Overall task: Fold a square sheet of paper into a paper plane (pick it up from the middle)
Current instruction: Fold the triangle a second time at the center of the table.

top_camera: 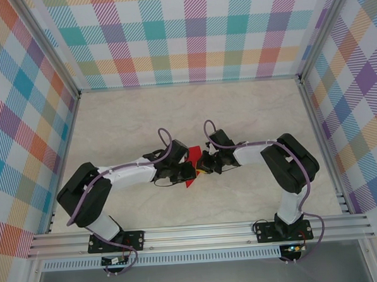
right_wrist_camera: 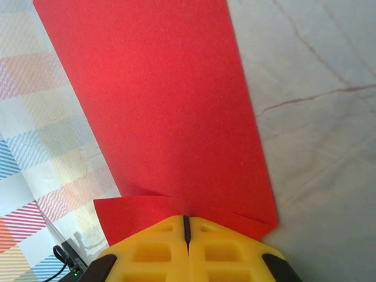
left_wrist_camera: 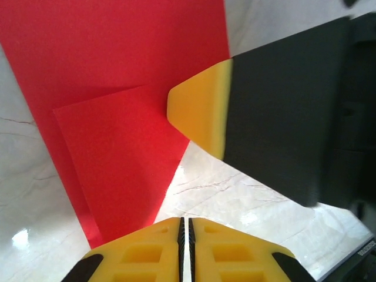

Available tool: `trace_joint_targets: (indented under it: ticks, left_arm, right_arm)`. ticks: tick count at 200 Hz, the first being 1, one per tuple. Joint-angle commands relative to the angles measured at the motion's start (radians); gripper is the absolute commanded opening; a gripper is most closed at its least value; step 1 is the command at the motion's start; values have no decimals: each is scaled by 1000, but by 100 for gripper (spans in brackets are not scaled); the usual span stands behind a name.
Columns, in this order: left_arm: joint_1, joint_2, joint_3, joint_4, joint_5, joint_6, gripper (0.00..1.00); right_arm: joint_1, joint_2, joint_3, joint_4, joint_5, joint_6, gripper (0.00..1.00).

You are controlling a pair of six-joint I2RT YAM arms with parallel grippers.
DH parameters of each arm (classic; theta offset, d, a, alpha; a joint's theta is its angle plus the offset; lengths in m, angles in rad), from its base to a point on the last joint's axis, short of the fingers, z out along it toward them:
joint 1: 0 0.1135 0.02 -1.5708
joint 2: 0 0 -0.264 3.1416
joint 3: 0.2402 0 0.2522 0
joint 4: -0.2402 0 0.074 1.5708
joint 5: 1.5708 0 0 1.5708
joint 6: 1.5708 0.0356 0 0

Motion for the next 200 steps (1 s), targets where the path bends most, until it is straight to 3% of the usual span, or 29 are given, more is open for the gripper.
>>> trace_joint_targets:
  ticks: [1, 200]
  left_arm:
    - [-11, 33, 17, 41, 29, -25, 12]
    - [-11, 74, -13, -25, -39, -32, 12]
  right_arm:
    - [2, 71, -24, -109, 82, 25, 3]
    - [2, 91, -22, -119, 90, 14, 3]
